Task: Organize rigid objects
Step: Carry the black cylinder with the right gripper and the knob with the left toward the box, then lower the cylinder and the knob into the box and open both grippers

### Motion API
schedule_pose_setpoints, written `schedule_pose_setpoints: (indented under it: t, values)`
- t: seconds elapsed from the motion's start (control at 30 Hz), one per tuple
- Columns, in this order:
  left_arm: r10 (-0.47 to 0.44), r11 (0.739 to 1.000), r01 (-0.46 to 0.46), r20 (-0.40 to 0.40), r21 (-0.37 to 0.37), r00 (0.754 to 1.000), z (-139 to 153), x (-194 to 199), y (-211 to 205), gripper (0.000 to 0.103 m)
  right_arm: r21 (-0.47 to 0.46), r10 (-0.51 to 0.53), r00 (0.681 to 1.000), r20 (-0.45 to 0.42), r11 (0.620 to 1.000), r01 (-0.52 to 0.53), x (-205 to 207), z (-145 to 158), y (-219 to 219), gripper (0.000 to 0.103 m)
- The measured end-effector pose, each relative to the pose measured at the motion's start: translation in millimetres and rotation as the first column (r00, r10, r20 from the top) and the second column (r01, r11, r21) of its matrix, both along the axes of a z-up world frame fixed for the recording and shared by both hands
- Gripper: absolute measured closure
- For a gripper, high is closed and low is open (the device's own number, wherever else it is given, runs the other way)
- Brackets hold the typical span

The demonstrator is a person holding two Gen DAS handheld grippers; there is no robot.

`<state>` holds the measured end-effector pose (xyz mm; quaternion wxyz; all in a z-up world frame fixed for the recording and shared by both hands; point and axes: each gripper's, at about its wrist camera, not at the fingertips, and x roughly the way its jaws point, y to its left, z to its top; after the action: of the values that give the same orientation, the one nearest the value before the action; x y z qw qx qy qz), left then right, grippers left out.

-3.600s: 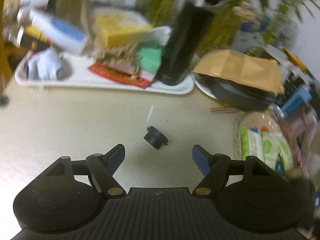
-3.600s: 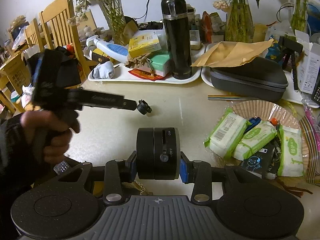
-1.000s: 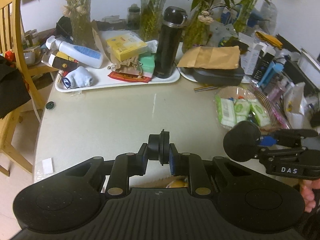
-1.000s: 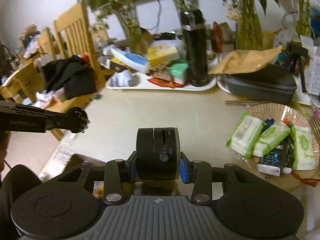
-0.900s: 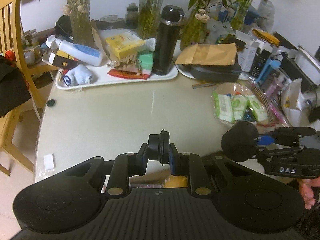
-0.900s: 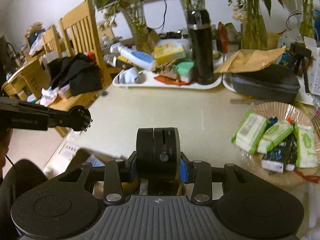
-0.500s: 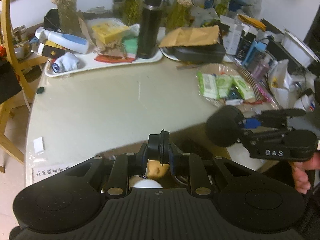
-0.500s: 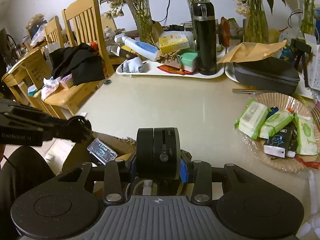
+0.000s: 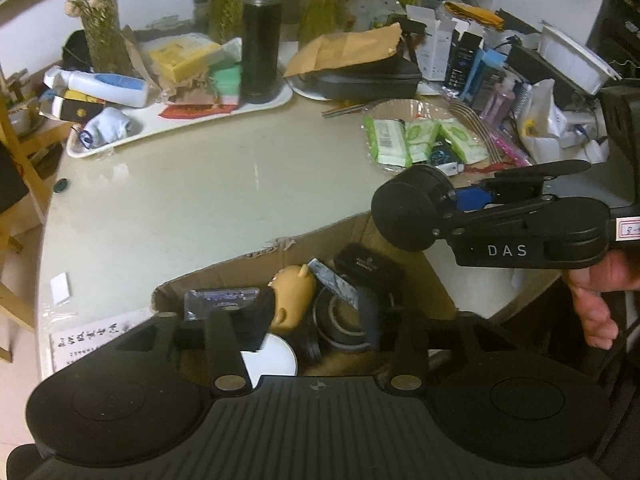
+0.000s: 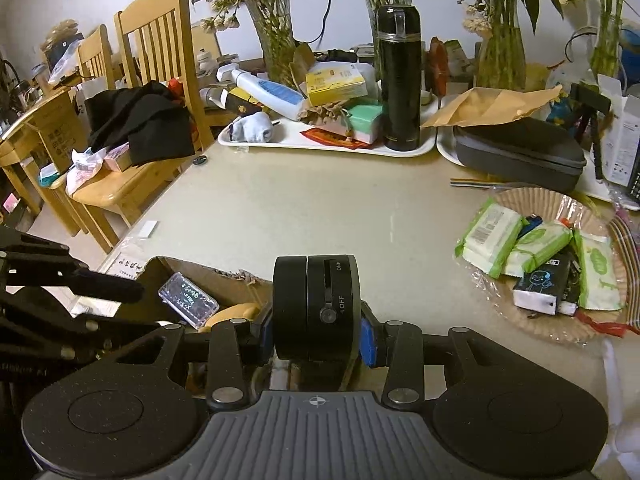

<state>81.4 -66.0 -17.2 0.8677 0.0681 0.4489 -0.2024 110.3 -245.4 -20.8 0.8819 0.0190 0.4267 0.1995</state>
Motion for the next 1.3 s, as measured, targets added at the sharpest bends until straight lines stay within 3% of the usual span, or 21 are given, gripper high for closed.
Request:
schedule_pose_setpoints:
  t: [0.5, 0.67, 0.73, 0.77, 0.8, 0.93, 1.07, 1.3]
  values:
    - [0.07, 0.997, -0.071, 0.026, 0.018, 0.997, -1, -16, 20, 0.05, 0.026, 0.009, 1.0, 0.016, 1.0, -0.009, -7, 4, 9, 0.059]
    - [0.109, 0.994, -0.109, 0.028, 0.005, 0.994, -2, -23, 32, 0.049, 0.029, 0.062, 0.998, 0.009, 0.998, -0.063, -6, 4, 22, 0.059]
    - [0.114, 0.993, -0.115, 0.042, 0.007, 0.993, -3, -28, 36, 0.049, 0.022, 0.089, 0.996, 0.008, 0.996, -0.089, -6, 3, 29, 0.041]
    - [0.117, 0.993, -0.117, 0.053, 0.014, 0.992, -3, -31, 38, 0.049, 0.004, 0.089, 0.996, 0.016, 0.996, -0.089, -8, 3, 32, 0.016]
    - [0.118, 0.993, -0.12, 0.065, 0.022, 0.991, -3, -35, 40, 0.049, -0.017, 0.084, 0.996, 0.035, 0.996, -0.083, -10, 4, 34, 0.002]
    - [0.142, 0.989, -0.147, 0.131, 0.031, 0.981, -2, -52, 48, 0.022, -0.046, 0.041, 0.997, 0.068, 0.998, -0.038, -17, 4, 32, 0.0]
    - [0.151, 0.987, -0.158, 0.175, 0.024, 0.973, -2, -67, 53, 0.022, -0.034, -0.008, 0.998, 0.067, 0.999, 0.01, -24, 0, 22, 0.0]
    - [0.175, 0.984, -0.165, 0.196, -0.065, 0.965, 1, -85, 62, 0.022, -0.036, 0.002, 0.998, 0.058, 0.999, 0.0, -37, 13, 12, 0.0]
